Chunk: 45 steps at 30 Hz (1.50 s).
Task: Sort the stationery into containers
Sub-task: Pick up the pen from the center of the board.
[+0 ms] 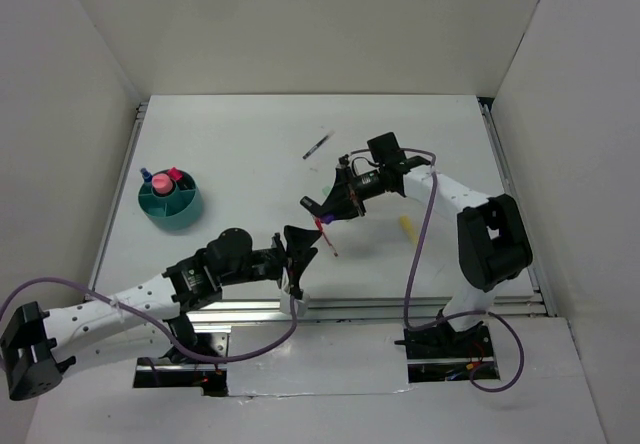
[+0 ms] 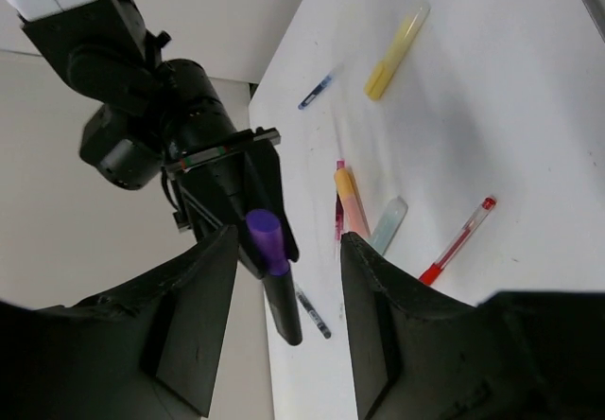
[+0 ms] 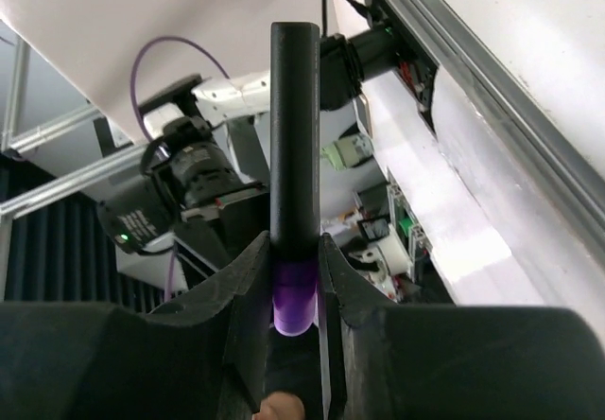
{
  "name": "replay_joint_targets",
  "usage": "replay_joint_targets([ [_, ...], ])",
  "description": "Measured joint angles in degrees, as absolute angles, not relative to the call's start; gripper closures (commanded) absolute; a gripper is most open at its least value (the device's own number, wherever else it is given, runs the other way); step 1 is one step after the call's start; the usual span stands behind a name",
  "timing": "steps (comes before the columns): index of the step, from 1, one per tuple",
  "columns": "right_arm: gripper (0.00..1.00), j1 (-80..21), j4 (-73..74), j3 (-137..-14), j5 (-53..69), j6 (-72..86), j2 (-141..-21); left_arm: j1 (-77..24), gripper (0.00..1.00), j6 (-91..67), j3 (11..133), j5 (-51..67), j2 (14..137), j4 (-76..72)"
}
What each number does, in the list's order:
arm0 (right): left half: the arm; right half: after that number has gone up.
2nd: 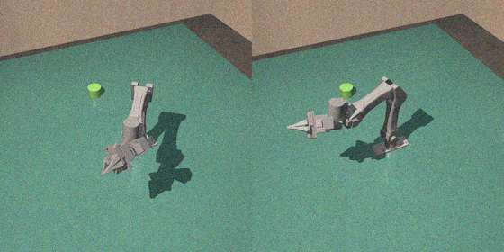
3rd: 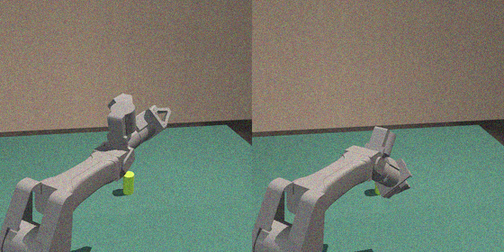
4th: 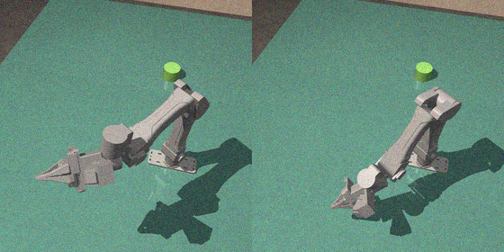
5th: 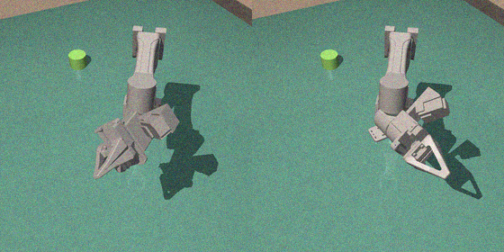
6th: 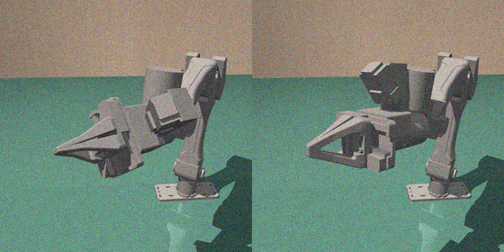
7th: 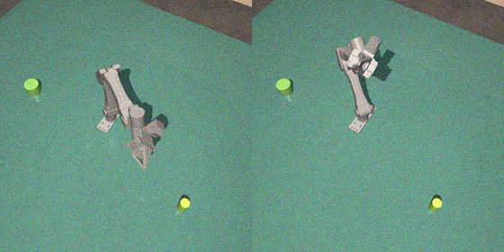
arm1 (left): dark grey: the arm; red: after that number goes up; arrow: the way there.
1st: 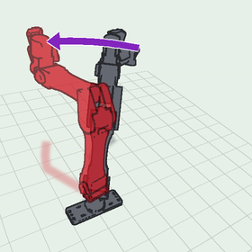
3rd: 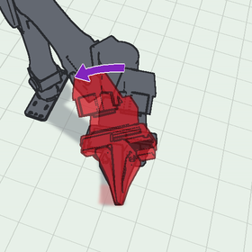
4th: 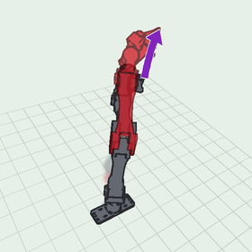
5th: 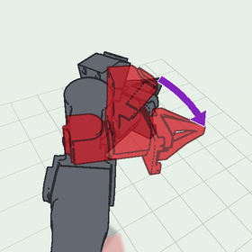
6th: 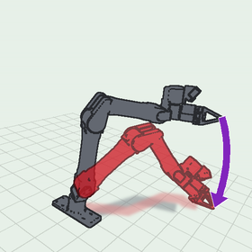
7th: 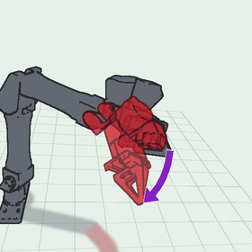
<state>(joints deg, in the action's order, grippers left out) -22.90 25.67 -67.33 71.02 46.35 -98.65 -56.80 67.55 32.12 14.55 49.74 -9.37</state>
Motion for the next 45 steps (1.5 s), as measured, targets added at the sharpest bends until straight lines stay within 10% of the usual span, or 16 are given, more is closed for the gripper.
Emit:
replay_joint_targets([
  [15, 1.00, -25.6, 3.0, -56.4, 66.5, 73.6, -86.3, -59.0, 0.44, 59.5, 32.1, 3.0, 55.4, -22.8],
  [45, 1.00, -27.7, -3.8, -55.2, 65.3, 80.8, -86.0, -59.1, 0.59, 60.1, 31.6, 0.6, 55.4, -25.6],
])
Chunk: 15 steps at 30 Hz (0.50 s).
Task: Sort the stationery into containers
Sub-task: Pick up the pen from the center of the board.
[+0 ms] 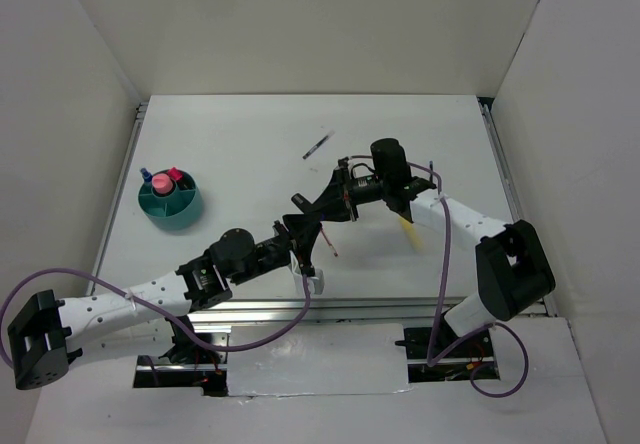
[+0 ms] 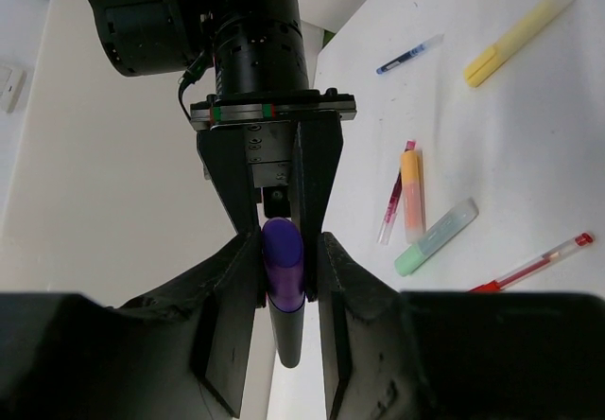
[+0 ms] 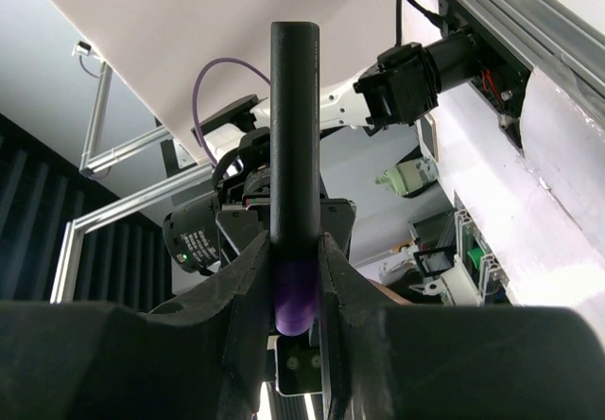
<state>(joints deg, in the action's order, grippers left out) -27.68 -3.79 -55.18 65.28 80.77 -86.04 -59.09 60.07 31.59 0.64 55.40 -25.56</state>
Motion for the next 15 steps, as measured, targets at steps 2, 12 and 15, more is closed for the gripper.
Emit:
replay_joint_targets([
  [2, 1.00, -27.7, -3.8, -55.2, 65.3, 80.8, -85.9, -59.1, 0.59, 60.1, 31.5, 0.6, 55.4, -25.8],
  [12, 1.00, -27.8, -3.8, -55.2, 64.4, 80.8, -85.6, -58.9, 0.68, 60.3, 31.5, -0.9, 55.9, -27.2],
  [15, 1.00, -27.8, -3.9, -55.2, 63.9, 80.9, -85.6, -58.9, 0.75, 60.3, 31.5, -1.4, 56.3, -27.5],
])
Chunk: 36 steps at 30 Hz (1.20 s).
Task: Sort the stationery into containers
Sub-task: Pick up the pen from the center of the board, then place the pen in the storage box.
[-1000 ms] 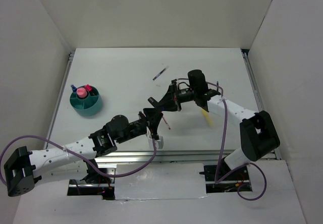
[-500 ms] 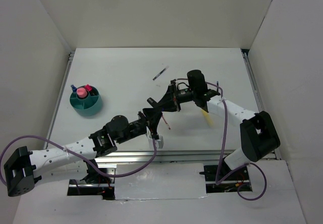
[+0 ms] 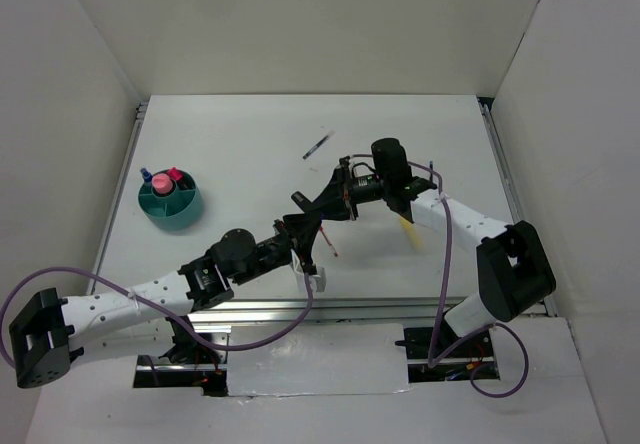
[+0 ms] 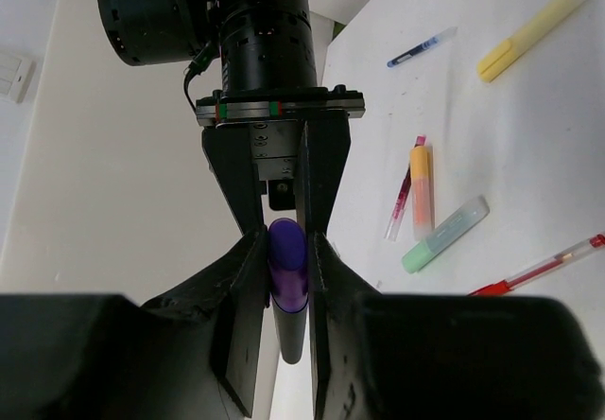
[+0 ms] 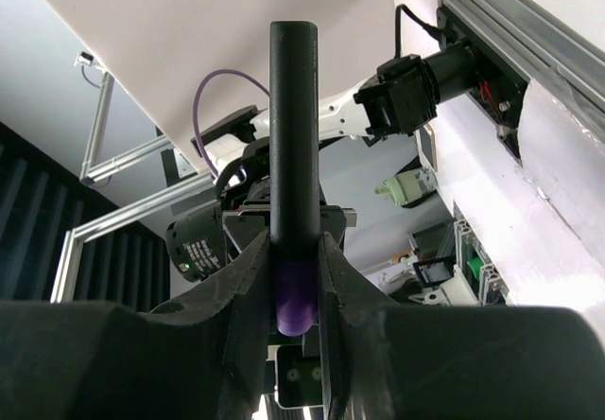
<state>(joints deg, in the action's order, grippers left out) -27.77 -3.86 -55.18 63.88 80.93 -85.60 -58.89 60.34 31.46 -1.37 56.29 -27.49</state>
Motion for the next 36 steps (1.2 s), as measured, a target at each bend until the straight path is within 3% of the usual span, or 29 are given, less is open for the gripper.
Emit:
replay_joint_targets([
  [2, 1.00, -27.8, -3.9, -55.2, 63.8, 80.9, -85.6, -58.9, 0.80, 60.5, 31.5, -1.5, 56.3, -27.5],
  [4, 0.93, -27.8, -4.3, -55.2, 63.7, 81.2, -85.6, -58.9, 0.90, 61.0, 31.4, -1.6, 56.3, -27.5],
  [6, 0.76, -27.8, -5.2, -55.0, 63.7, 81.5, -85.6, -58.9, 0.99, 61.2, 31.4, -1.7, 56.3, -27.5],
  [7, 0.55, -27.8, -6.0, -54.8, 63.7, 81.6, -85.6, -58.9, 1.00, 61.2, 31.4, -1.8, 56.3, -27.5],
  [9, 0.37, -27.8, -7.4, -54.3, 64.0, 82.6, -85.6, -58.9, 1.00, 61.0, 31.4, -1.6, 56.0, -26.7],
  [10, 0.21, -27.8, -8.0, -54.2, 64.6, 82.9, -85.5, -58.9, 1.00, 61.0, 31.4, -1.7, 55.8, -25.8],
  [13, 0.04, -27.5, -8.6, -53.8, 65.7, 82.7, -84.7, -59.2, 1.00, 60.5, 31.5, -2.5, 54.3, -23.0],
  [21, 0.00, -24.2, -4.4, -54.0, 66.1, 75.1, -82.3, -61.0, 1.00, 55.4, 34.4, -3.7, 50.5, -14.8],
  [27, 0.02, -15.7, 11.2, -61.5, 61.9, 57.7, -82.8, -58.9, 1.00, 44.1, 43.3, -7.3, 50.5, -7.0],
  [32, 0.03, -11.0, 17.6, -66.8, 58.7, 47.9, -82.2, -44.6, 1.00, 30.2, 53.6, -6.1, 53.3, -1.4],
  [36, 0.03, -9.5, 20.1, -68.0, 57.8, 44.4, -82.1, -25.9, 1.00, 19.2, 58.4, -0.1, 57.3, -0.4],
])
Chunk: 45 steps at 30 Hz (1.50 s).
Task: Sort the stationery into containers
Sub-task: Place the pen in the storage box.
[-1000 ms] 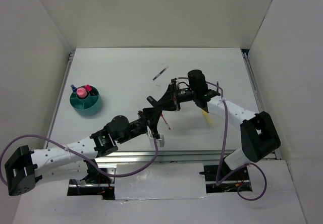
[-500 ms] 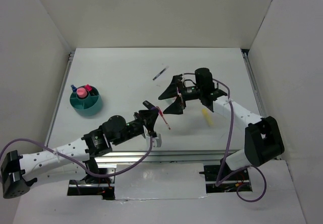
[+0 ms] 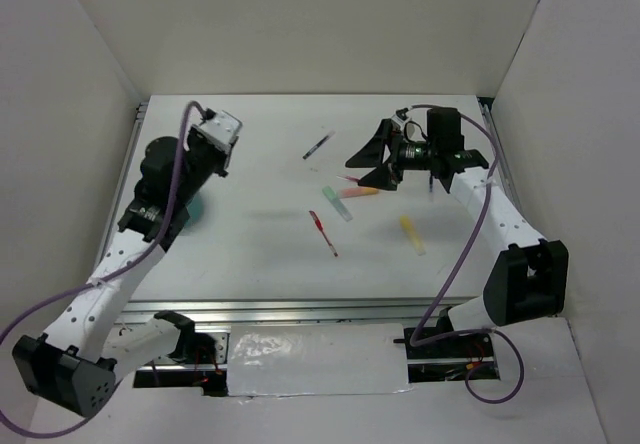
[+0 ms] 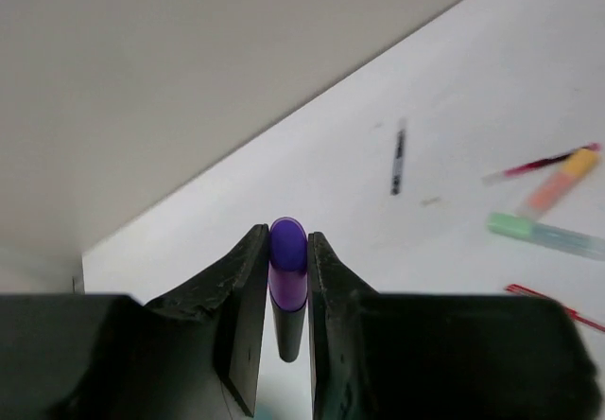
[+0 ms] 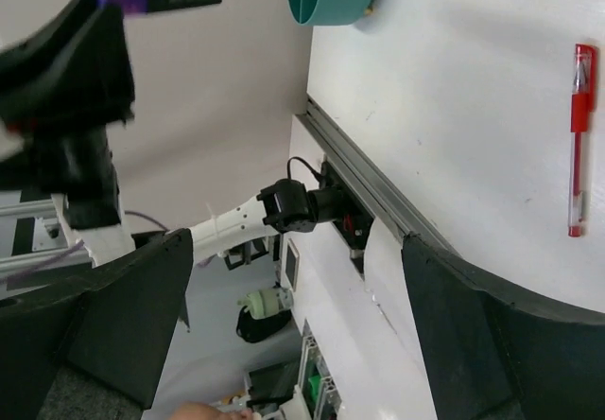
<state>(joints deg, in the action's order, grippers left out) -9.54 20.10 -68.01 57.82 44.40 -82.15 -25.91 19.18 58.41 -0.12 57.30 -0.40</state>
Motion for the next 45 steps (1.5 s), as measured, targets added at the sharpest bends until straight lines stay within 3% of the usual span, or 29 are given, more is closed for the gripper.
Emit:
replay_joint_targets([
  [6, 0.04, -9.2, 21.4, -68.9, 57.6, 42.0, -82.4, -5.0, 1.00, 6.4, 55.5, 12.6, 59.4, -3.4],
  [18, 0.05, -9.3, 21.9, -68.9, 57.6, 40.8, -85.2, 16.0, 1.00, -5.0, 51.7, 24.7, 67.4, -14.6],
  [35, 0.06, -9.5, 21.9, -68.9, 57.9, 40.8, -86.8, 18.2, 1.00, -6.5, 47.6, 25.9, 73.1, -23.6],
  [45, 0.00, -9.5, 22.0, -68.9, 57.8, 39.5, -86.9, 18.3, 1.00, -6.3, 47.5, 23.7, 75.7, -23.5],
])
